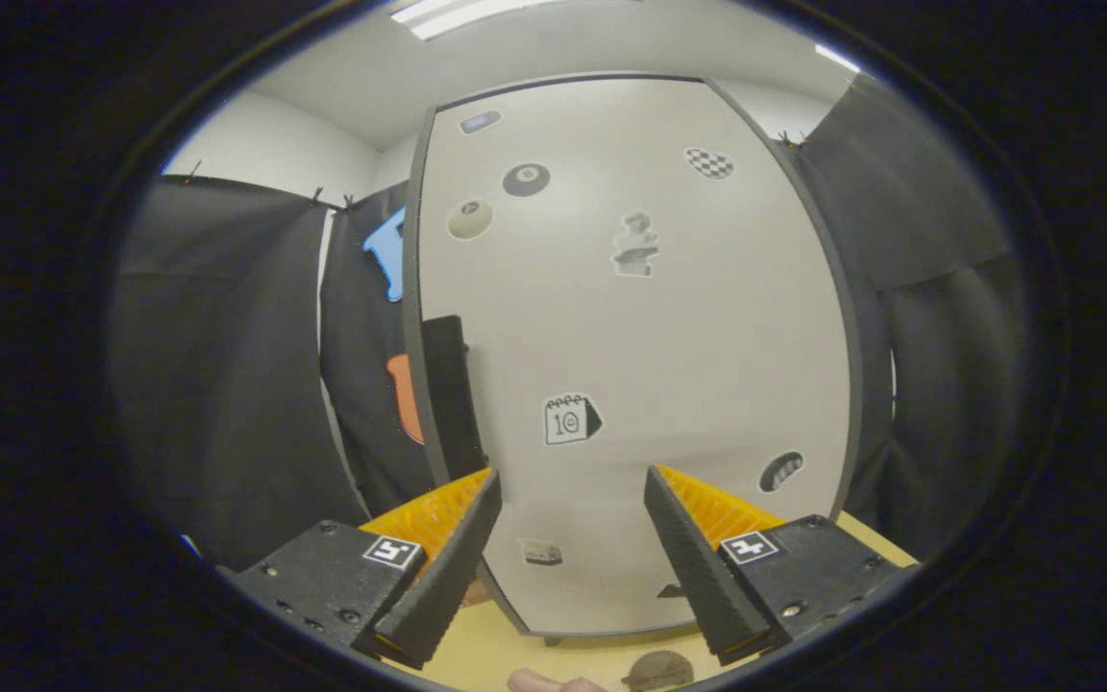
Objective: Open the shoe cabinet door, grab the shoes and put them into the shoe cabinet, then close the shoe cabinet door.
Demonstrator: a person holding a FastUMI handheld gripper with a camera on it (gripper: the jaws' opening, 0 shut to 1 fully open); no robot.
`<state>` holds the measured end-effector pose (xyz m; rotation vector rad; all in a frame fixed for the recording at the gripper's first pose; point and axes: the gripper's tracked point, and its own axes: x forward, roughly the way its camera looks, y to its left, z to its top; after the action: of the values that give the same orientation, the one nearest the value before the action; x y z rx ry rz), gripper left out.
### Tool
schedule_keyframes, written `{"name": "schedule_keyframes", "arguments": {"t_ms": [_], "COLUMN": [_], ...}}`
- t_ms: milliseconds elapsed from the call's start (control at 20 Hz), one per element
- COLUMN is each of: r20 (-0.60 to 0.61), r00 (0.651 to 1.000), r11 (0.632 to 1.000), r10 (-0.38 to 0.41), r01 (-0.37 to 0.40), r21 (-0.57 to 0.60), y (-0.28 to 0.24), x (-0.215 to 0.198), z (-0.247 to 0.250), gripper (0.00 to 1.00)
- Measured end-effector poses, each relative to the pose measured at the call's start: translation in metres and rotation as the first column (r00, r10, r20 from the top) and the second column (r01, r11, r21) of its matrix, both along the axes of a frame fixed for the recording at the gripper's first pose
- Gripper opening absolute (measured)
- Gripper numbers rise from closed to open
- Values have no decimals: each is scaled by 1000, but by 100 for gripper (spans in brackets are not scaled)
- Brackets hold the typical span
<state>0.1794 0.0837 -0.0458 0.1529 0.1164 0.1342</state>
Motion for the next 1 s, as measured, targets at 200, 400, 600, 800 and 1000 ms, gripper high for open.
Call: {"name": "schedule_keyframes", "arguments": {"t_ms": [200, 400, 600, 800, 1000], "r20": [56, 10, -36, -61, -62], "r00": [995, 999, 999, 997, 998], "r11": [995, 993, 989, 986, 990], "r10": [82, 51, 28, -37, 0], "r01": [-79, -50, -33, 27, -9], "r21": [-65, -102, -143, -164, -140], "y": [47, 67, 79, 72, 69], "x": [21, 49, 60, 64, 60], "z": [16, 10, 12, 10, 11], "gripper": [98, 98, 87, 42, 37]}}
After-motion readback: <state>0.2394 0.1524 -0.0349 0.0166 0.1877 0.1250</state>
